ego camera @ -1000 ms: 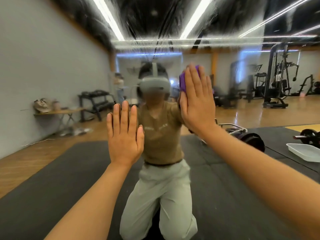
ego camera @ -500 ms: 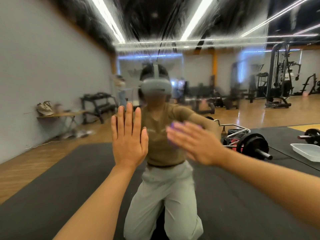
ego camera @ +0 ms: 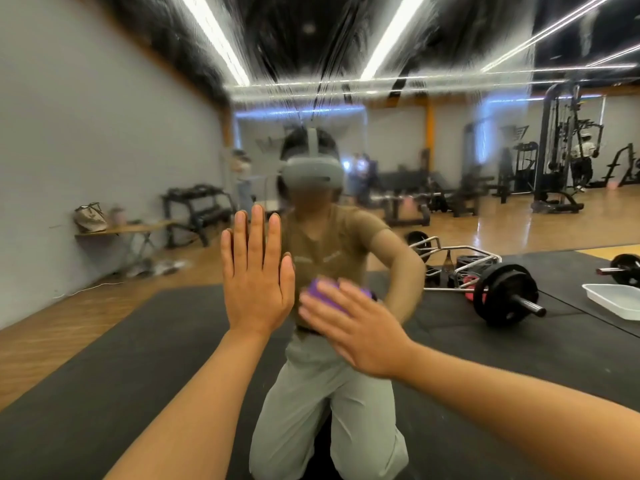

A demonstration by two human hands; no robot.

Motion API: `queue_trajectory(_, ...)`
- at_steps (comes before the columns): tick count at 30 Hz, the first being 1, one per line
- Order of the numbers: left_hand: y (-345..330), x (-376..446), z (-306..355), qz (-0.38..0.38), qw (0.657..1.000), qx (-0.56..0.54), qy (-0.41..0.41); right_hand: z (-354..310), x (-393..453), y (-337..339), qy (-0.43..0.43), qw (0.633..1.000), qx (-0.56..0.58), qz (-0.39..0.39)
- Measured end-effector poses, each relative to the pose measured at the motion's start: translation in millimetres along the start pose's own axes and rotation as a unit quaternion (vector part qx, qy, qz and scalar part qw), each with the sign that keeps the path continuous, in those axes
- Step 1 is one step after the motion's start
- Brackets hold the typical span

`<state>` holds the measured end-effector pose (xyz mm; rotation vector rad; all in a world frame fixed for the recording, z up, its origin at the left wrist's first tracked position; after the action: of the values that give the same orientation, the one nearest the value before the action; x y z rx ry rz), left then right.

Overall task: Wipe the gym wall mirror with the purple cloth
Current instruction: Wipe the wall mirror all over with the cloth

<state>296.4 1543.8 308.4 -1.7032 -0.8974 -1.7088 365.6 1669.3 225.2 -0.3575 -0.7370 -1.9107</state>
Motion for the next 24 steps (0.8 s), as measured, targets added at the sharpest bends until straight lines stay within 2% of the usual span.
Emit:
queue_trajectory(3,0,0,1,0.000,1.000,-0.002,0.001,-39,-48,-26,0.122,0.986,-0.059,-0.093)
queue_trajectory(5,0,-1,0,-0.001,1.000,-0.003,0.000,-28,-58,-24,0.156,0.981,-0.062,-0.101)
queue_trajectory(7,-1,-1,1,-0.003,1.000,-0.002,-0.002,4,-51,-13,0.155,0.983,-0.049,-0.085)
queue_trajectory(11,-1,-1,1,-0.002,1.000,0.004,0.001,113,-12,35,0.044,0.999,-0.021,-0.013)
queue_trajectory(15,0,-1,-1,-0.006,1.000,-0.001,0.002,185,12,73,-0.109,0.989,-0.061,0.081)
queue_trajectory(20,0,-1,1,-0.003,1.000,-0.009,-0.005,156,-24,61,-0.282,0.945,-0.010,0.165)
queue_trajectory(22,-1,-2,0,-0.001,1.000,-0.010,-0.004,116,-49,45,-0.291,0.943,0.008,0.158)
queue_trajectory(24,-1,-2,1,0.002,1.000,-0.010,-0.002,66,-82,23,-0.252,0.961,0.017,0.115)
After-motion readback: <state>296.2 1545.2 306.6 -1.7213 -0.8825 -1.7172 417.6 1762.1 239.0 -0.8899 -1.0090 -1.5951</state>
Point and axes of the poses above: each hand's wrist, its own x-axis towards the middle knuckle, its own y-axis out of the back of the hand, z = x × y, the point moved 7 cm from there along x, towards the middle knuckle, and after that the axes turned 6 degrees about y, right-handed, at the moved point
